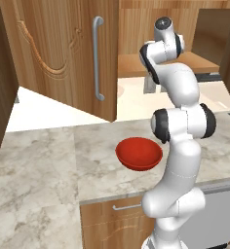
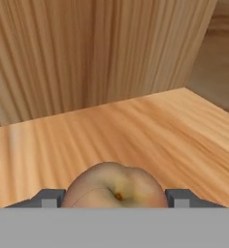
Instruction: Open the cabinet. Pick the kiwi and peach from the cabinet and place them into the bowl. Then close the cabinet.
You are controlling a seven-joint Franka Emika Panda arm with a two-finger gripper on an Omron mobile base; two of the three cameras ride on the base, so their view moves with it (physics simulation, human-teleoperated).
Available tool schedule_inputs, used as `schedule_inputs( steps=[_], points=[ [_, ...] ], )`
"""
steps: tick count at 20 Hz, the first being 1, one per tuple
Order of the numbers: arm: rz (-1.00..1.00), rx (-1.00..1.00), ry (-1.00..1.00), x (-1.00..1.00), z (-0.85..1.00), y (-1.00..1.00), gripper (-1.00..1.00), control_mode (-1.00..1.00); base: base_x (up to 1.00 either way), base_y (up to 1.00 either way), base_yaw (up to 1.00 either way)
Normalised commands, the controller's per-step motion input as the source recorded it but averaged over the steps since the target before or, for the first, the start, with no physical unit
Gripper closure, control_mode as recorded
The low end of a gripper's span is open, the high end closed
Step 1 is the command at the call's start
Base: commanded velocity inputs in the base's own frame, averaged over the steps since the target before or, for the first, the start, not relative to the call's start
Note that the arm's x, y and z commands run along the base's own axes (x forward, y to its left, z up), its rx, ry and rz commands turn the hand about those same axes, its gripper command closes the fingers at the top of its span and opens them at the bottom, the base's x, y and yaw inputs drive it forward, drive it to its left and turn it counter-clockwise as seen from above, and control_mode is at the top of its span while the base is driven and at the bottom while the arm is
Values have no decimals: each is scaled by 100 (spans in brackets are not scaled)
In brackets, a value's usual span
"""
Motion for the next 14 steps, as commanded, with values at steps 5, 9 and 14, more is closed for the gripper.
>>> schedule_inputs(
  steps=[5, 9, 14],
  points=[
    [0, -4, -5, 0, -38, -15, 100, -100, 0, 0, 0],
    [0, -14, 0, 0, -28, 0, 100, -100, 0, 0, 0],
    [0, -11, -18, -8, -17, 0, 100, -100, 0, 0, 0]
  ],
)
